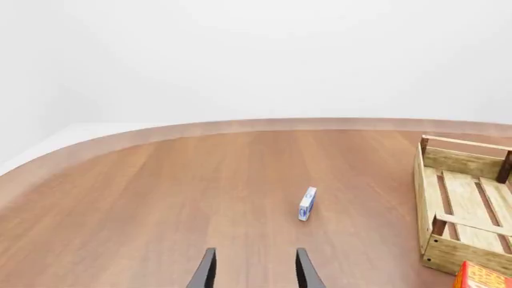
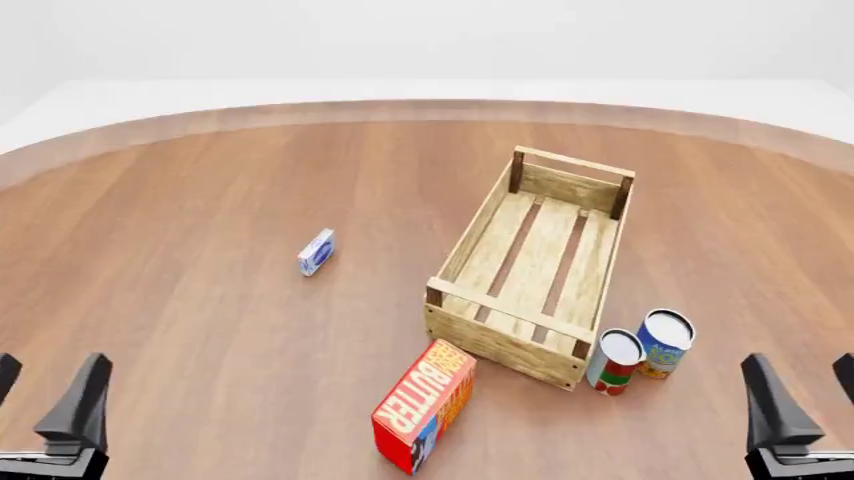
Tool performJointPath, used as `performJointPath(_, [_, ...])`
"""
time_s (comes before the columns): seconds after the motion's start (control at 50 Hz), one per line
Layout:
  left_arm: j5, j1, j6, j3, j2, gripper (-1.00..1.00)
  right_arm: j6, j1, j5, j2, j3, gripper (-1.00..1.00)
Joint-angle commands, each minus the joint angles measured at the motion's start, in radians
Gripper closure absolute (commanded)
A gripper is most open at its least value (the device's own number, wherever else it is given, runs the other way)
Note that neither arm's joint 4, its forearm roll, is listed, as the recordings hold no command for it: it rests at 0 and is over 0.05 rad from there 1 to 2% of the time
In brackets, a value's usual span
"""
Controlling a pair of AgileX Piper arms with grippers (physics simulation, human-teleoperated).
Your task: Pick up the tomato sauce, and put it in the wooden tray.
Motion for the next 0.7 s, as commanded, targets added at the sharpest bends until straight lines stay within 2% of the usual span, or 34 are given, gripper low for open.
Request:
performJointPath(0.02, [-0.001, 0.0, 0.0, -0.003, 0.005, -1.0, 0.006, 0.011, -0.006, 0.011, -0.004, -1.0])
performJointPath(0.26, [-0.001, 0.0, 0.0, -0.003, 0.005, -1.0, 0.007, 0.019, 0.004, 0.014, -0.002, -1.0])
performJointPath(0.38, [-0.001, 0.0, 0.0, -0.003, 0.005, -1.0, 0.02, 0.033, -0.001, 0.042, 0.0, -1.0])
performJointPath(0.44, [-0.001, 0.0, 0.0, -0.003, 0.005, -1.0, -0.008, 0.045, -0.026, 0.091, 0.0, -1.0])
performJointPath(0.46, [-0.001, 0.0, 0.0, -0.003, 0.005, -1.0, 0.008, 0.042, -0.02, 0.088, 0.0, -1.0])
performJointPath(0.7, [-0.001, 0.0, 0.0, -0.003, 0.005, -1.0, 0.001, 0.073, -0.035, 0.156, 0.001, -1.0])
